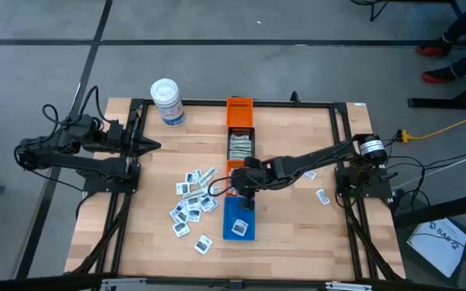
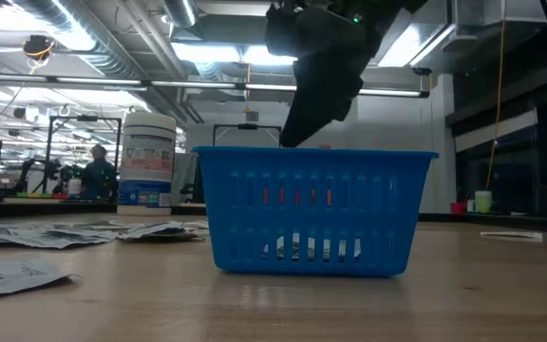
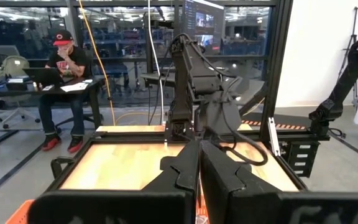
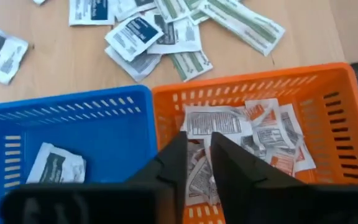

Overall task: Pick & Place First Aid Supplies
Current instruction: Put the orange ointment pack into the bottom orange bin

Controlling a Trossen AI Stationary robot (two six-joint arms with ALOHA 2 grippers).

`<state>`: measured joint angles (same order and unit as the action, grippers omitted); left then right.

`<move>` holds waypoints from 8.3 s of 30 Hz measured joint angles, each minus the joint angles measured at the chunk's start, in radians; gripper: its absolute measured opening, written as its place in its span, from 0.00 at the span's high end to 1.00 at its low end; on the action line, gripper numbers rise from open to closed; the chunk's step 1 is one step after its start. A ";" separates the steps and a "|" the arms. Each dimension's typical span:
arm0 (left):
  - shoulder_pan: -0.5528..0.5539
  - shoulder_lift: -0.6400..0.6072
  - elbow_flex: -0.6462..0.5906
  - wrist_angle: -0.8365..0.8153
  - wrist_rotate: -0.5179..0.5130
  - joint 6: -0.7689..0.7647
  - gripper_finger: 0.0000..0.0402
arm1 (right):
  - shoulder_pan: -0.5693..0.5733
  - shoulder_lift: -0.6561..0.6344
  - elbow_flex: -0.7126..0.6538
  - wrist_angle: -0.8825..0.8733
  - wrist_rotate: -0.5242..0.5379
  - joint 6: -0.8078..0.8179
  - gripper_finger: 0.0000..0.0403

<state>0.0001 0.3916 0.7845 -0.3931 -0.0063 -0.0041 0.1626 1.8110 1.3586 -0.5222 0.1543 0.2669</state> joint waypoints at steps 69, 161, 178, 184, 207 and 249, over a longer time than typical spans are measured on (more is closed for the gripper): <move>0.000 0.000 0.000 0.000 0.000 0.000 0.97 | 0.163 -0.514 -0.791 -0.423 -0.253 1.030 0.62; 0.000 0.000 0.000 0.000 0.000 0.000 0.98 | -0.064 -0.341 -0.035 -0.247 -0.024 0.340 0.97; 0.000 0.000 0.000 0.000 0.000 0.000 0.97 | -0.096 -0.174 0.132 -0.257 -0.061 0.127 0.97; 0.000 0.000 0.000 0.000 0.000 0.000 0.97 | -0.104 -0.128 0.132 -0.263 -0.071 0.083 0.97; 0.000 0.000 0.000 0.000 0.000 0.000 0.98 | -0.104 0.048 0.132 -0.255 -0.114 0.037 0.92; 0.000 0.000 0.000 0.000 0.000 0.000 0.98 | -0.098 -0.230 0.132 -0.349 -0.130 0.216 0.64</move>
<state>0.0002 0.3916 0.7845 -0.3931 -0.0067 -0.0040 0.0642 1.5806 1.4902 -0.8710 0.0246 0.4826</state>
